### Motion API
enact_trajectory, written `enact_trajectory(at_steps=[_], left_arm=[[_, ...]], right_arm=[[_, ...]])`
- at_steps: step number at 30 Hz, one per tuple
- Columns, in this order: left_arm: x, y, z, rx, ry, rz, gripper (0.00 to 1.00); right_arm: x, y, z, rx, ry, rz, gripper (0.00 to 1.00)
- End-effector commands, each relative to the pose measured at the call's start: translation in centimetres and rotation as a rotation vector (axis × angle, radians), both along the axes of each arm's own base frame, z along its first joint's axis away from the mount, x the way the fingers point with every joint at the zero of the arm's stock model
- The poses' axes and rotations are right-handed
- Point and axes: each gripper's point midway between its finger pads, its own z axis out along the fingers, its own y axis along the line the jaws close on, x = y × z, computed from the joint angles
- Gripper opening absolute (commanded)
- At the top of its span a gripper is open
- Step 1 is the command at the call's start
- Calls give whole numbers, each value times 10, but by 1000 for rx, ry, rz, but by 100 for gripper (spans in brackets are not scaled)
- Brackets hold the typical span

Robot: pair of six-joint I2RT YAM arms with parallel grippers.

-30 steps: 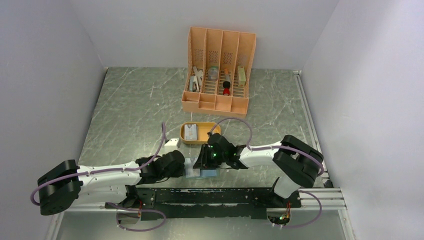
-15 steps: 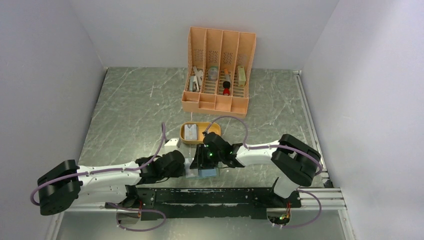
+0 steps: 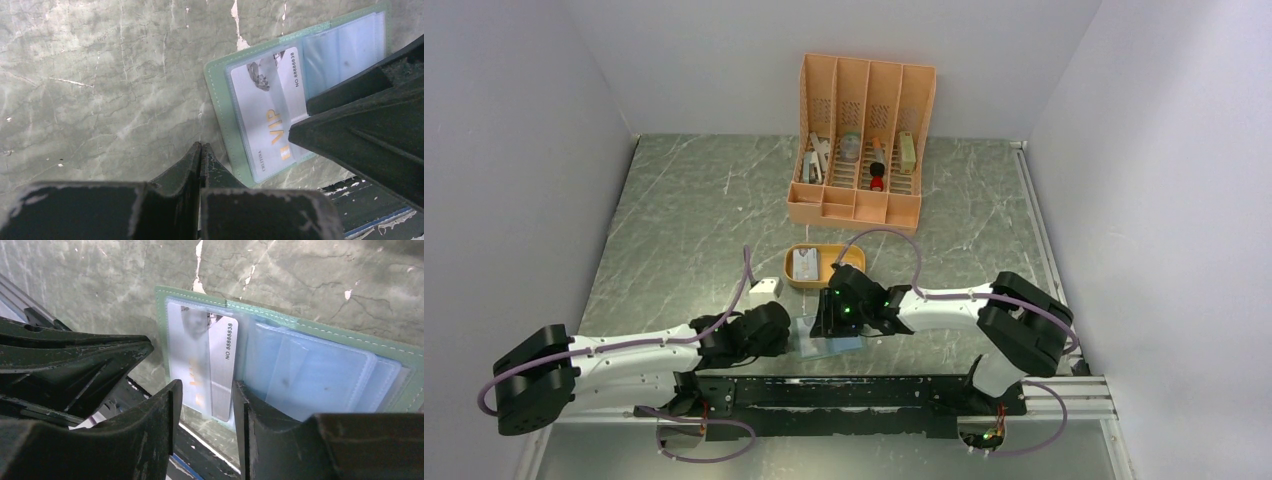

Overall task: Put the credit cards into the card holder
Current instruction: Insert the credit card into the card holder.

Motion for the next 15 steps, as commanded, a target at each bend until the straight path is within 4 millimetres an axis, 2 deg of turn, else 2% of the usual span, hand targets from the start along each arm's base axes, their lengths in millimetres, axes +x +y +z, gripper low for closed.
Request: enact_trajectory(at_steps=[1, 8, 11, 15], left_arm=[[2, 2, 2, 11, -15, 5, 5], [2, 0, 3, 16, -14, -1, 5], [5, 2, 9, 24, -27, 5, 5], [9, 2, 23, 14, -58, 14, 5]], right_arm=[[2, -9, -3, -54, -25, 3, 44], [-2, -3, -3, -28, -6, 24, 41], [3, 0, 18, -1, -48, 21, 43], [14, 2, 55, 28, -120, 18, 46]])
